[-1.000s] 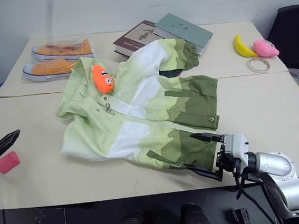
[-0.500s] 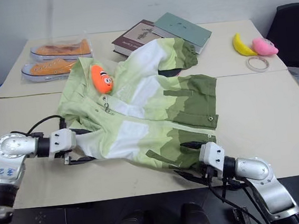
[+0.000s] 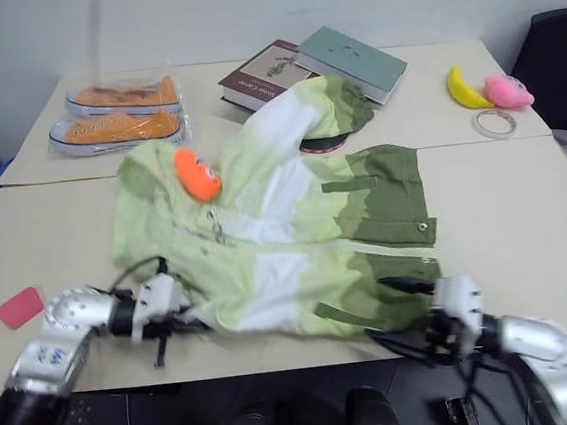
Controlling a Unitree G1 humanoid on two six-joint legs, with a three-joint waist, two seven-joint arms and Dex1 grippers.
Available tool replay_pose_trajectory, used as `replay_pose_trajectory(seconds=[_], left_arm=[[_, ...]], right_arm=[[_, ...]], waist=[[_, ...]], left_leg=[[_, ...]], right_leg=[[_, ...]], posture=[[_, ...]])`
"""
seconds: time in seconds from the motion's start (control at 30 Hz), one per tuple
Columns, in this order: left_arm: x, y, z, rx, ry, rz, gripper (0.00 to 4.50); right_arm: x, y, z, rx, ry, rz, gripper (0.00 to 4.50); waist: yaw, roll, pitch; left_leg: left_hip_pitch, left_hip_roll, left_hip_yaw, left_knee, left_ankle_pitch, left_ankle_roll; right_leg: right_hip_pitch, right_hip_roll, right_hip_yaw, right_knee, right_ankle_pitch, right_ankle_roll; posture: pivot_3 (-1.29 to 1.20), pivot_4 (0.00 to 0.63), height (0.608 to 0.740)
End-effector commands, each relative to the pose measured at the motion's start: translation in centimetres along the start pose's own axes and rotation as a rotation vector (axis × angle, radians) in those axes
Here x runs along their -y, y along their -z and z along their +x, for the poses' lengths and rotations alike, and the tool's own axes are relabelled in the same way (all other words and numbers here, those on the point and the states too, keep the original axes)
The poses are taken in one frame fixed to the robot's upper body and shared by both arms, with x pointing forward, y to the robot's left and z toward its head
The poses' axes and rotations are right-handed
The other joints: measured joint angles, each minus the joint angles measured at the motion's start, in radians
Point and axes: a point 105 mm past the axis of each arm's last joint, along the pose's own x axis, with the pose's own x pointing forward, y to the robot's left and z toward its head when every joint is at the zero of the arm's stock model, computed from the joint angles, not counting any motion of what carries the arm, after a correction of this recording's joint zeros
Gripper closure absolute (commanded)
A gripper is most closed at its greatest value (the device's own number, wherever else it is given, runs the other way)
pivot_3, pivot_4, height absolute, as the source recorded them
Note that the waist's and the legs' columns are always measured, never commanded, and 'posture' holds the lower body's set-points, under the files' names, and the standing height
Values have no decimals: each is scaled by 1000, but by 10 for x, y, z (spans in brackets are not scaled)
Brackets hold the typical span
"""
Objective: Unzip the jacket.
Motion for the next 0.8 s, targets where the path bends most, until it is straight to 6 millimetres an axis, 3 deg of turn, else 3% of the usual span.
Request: replay_pose_trajectory(seconds=[0.03,0.13,0.27,0.37,0.57,0.67,0.77,0.8], left_arm=[[25,-11,13,73,93,-105,4484],[36,-11,18,55,118,-115,4484],[26,-15,14,73,-15,-94,4484],[26,-23,0,87,-97,-116,3616],[41,-57,-48,194,-175,-309,1937],[35,-66,-76,252,-255,-404,936],[-5,-73,-103,373,-484,-413,26],[-21,-74,-109,405,-558,-419,26]], right_arm=[[7,-16,-20,12,11,-18,0],[21,-19,-32,0,62,-23,0],[26,-22,-25,15,53,-38,0],[27,-31,-11,58,27,-5,0],[24,-38,15,107,-52,15,0],[26,-42,24,139,-50,-9,0],[27,-48,30,177,-44,-35,0],[27,-49,32,185,-42,-46,0]], waist=[[1,0,0],[2,0,0],[3,1,1],[1,2,1],[2,3,2],[8,4,3],[13,5,3],[16,5,3]], left_leg=[[1,0,-1,0,0,0],[1,0,-2,0,0,-1],[1,1,-3,0,1,-3],[0,1,-4,-1,1,-4],[0,2,-5,0,1,-4],[-1,1,-7,1,2,-4],[-1,1,-7,1,2,-4],[0,0,-7,1,2,-4]], right_leg=[[1,0,0,-3,0,0],[1,0,0,-4,0,0],[1,0,-1,-4,0,0],[1,0,-1,-4,0,0],[1,1,-2,-4,0,-1],[2,0,-3,-5,0,-1],[2,0,-3,-4,0,-1],[2,0,-3,-4,0,-1]], posture=[[0,150,740],[0,150,740],[0,150,740],[0,150,740],[0,150,740],[0,150,740],[0,150,740],[0,150,740]])
